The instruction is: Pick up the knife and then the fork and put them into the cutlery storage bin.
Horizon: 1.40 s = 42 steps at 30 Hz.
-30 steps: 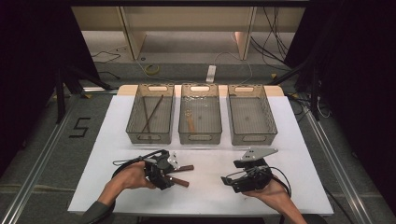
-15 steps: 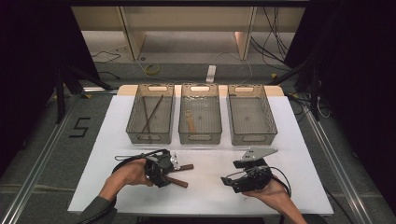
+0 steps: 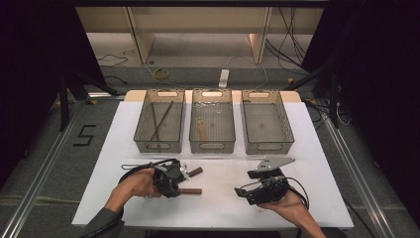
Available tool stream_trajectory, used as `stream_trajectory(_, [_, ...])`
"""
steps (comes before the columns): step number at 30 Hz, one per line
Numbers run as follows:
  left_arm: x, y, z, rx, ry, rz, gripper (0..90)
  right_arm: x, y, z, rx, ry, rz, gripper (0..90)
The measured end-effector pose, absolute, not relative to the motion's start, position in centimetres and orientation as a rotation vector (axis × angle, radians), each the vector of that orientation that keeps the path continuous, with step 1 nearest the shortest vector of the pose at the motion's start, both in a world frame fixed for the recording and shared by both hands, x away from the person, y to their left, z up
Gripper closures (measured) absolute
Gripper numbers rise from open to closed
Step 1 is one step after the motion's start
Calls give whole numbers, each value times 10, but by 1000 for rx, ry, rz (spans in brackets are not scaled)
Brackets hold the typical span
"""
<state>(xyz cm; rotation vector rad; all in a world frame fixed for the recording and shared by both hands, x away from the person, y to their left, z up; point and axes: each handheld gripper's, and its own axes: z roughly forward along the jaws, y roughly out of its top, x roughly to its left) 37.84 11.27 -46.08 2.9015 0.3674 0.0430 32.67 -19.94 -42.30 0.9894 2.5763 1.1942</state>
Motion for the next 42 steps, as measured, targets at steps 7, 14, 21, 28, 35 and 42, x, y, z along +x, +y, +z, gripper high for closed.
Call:
stream_trajectory(7, [376, 113, -461, 2894, 321, 46, 741, 327, -199, -423, 982, 2583, 1193, 247])
stream_trajectory(14, [376, 115, -461, 2887, 321, 47, 761, 326, -199, -422, 979, 2583, 1199, 250])
stream_trajectory(21, [377, 114, -457, 2875, 382, 27, 764, 325, -199, -422, 972, 2579, 1205, 251])
stream_trajectory(28, [377, 113, -445, 2822, 472, 12, 765, 325, -198, -421, 964, 2579, 1224, 251])
stream_trajectory(35, [376, 112, -434, 2757, 530, -10, 764, 323, -195, -421, 960, 2562, 1236, 252])
stream_trajectory(42, [367, 102, -422, 2746, 520, -85, 764, 317, -186, -416, 856, 2547, 1252, 255])
